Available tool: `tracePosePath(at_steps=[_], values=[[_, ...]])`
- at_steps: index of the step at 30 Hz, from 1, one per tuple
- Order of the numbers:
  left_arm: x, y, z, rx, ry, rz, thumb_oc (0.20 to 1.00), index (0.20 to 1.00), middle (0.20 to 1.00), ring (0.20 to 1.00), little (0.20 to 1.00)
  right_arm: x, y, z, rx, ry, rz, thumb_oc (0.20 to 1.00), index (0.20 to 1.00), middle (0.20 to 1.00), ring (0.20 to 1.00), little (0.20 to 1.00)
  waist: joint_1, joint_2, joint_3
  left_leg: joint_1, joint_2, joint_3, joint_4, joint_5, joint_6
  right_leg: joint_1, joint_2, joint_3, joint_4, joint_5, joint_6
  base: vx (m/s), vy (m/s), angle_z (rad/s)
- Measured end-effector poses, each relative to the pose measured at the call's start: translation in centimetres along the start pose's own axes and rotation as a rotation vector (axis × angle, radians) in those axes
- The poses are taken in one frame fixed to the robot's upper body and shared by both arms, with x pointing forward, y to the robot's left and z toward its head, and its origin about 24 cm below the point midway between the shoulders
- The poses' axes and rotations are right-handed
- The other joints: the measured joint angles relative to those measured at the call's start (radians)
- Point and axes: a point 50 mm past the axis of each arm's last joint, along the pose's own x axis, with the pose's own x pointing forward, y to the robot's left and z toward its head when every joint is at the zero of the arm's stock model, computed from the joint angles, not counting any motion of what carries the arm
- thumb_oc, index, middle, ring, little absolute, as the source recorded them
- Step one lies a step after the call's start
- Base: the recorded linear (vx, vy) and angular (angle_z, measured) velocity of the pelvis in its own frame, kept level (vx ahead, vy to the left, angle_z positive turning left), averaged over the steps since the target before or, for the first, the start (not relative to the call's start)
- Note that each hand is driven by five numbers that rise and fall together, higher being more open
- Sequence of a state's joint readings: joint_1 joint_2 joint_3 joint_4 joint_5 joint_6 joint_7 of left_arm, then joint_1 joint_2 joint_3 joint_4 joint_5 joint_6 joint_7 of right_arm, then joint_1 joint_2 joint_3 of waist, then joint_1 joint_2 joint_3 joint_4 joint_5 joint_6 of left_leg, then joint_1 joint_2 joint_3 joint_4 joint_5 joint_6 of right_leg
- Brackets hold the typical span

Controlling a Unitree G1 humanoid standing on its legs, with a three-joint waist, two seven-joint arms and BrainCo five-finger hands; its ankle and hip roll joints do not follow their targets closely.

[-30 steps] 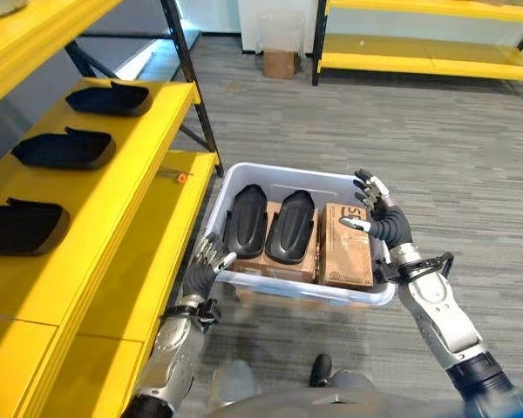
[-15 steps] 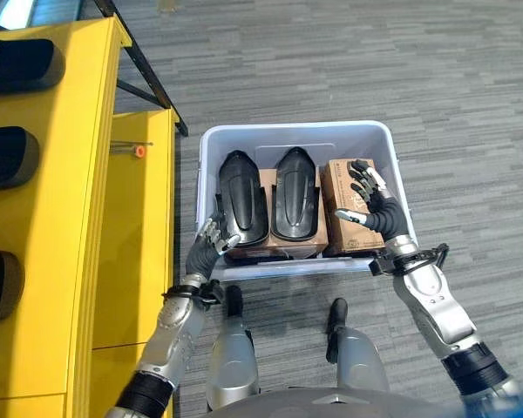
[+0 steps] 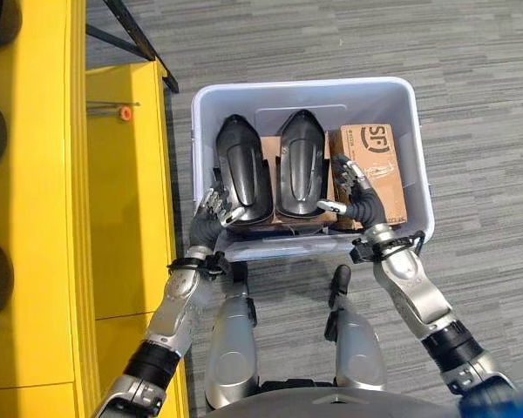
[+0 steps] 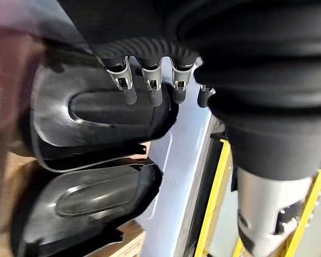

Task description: Move parts from the plastic box to the shelf.

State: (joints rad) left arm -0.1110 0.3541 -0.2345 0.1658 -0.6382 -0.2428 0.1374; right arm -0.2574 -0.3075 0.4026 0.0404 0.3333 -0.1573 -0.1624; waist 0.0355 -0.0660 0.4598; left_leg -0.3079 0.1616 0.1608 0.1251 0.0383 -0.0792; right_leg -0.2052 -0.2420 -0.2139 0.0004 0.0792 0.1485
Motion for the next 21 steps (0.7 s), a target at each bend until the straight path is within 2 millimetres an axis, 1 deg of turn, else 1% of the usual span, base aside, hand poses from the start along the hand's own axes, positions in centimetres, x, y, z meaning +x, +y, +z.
tracePosePath(at_steps=[2,8,10,14,20,21], values=[[0.2,-0.1,0.2,-0.001,-0.008,0.002,1.000,1.000,1.000,1.000,1.000,0.4,0.4,0.2,0.019,-0.008,-0.005,1.000,1.000,1.000,1.000,1.000,-0.001,-0.001,0.003,-0.014,0.000,-0.001,0.000,0.000,0.000,-0.013,0.000,0.000,0.000,0.000,0.000,0.00,0.000,0.00],[0.3,-0.5,0.1,-0.001,-0.006,0.000,1.000,1.000,1.000,1.000,1.000,0.9,0.9,-0.5,0.068,0.020,-0.035,1.000,1.000,1.000,1.000,1.000,0.000,0.000,0.022,-0.024,-0.003,-0.001,0.001,0.000,0.000,-0.025,-0.002,0.001,0.003,0.000,0.000,0.00,0.000,0.00],[0.4,-1.0,0.1,0.003,-0.002,-0.024,1.000,1.000,1.000,1.000,1.000,1.1,1.2,-1.4,0.073,0.058,-0.035,1.000,1.000,1.000,1.000,1.000,-0.002,0.000,0.040,-0.027,-0.003,0.000,0.002,0.000,0.000,-0.029,-0.002,0.003,0.005,0.001,0.000,-0.02,-0.002,-0.01],[0.3,-1.4,-0.2,0.001,0.009,-0.034,1.000,1.000,1.000,1.000,1.000,0.9,1.9,-2.3,0.099,0.106,-0.019,1.000,1.000,1.000,1.000,1.000,-0.005,0.000,0.043,-0.031,-0.003,0.000,0.002,0.000,0.000,-0.034,-0.002,0.003,0.005,0.001,0.000,0.00,0.000,0.00],[0.4,-1.4,-0.2,0.000,0.008,-0.023,1.000,1.000,1.000,1.000,1.000,1.0,1.6,-2.8,0.095,0.127,-0.047,1.000,1.000,1.000,1.000,1.000,-0.004,0.003,0.048,-0.049,-0.003,-0.005,0.008,0.000,0.000,-0.047,-0.003,0.001,0.008,0.001,0.000,0.00,0.002,0.01],[0.4,-1.5,-0.2,0.000,0.007,-0.023,1.000,1.000,1.000,1.000,1.000,1.0,1.5,-2.9,0.092,0.132,-0.059,1.000,1.000,1.000,1.000,1.000,-0.002,0.009,0.054,-0.061,-0.003,-0.007,0.014,0.000,0.000,-0.055,-0.004,0.001,0.010,0.001,0.000,0.00,0.000,0.00]])
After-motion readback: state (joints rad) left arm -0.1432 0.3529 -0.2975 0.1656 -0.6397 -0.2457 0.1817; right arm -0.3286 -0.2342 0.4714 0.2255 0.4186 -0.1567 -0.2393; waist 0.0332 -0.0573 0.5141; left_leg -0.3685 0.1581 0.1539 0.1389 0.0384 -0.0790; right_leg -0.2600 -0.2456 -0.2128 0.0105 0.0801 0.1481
